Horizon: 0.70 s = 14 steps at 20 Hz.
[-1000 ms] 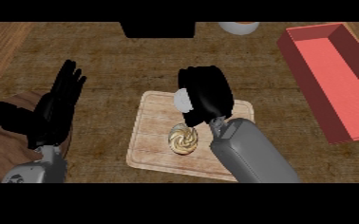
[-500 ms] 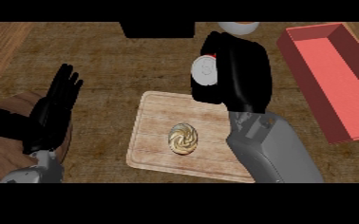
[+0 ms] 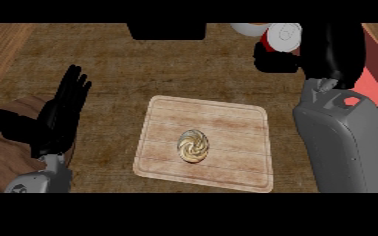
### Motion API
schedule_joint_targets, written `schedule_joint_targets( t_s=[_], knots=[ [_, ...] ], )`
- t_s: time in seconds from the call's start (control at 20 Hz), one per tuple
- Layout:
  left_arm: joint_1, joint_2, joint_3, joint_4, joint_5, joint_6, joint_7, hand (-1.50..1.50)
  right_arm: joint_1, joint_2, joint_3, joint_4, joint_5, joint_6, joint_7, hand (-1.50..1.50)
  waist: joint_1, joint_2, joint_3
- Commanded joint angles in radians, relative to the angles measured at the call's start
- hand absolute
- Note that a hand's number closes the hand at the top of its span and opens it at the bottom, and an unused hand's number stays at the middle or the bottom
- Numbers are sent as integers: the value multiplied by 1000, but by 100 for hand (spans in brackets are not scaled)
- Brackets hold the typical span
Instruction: Pick the can from the cutting board and place it in the cardboard box
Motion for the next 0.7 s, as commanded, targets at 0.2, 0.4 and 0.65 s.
schedule_joint_targets(
  t_s=[0.2,0.4,0.65],
  knots=[
    [-35,15,27,4,15,-3,31,0,39,-144,-168,83,-48,-51,-128,150,0,0,0],
    [-41,-7,-9,29,-9,-2,12,0,31,-211,-196,319,19,-194,-244,150,7,5,0],
    [-25,8,1,2,-14,-6,11,0,-12,-324,-278,552,-12,-250,-398,150,13,6,1]
  ],
)
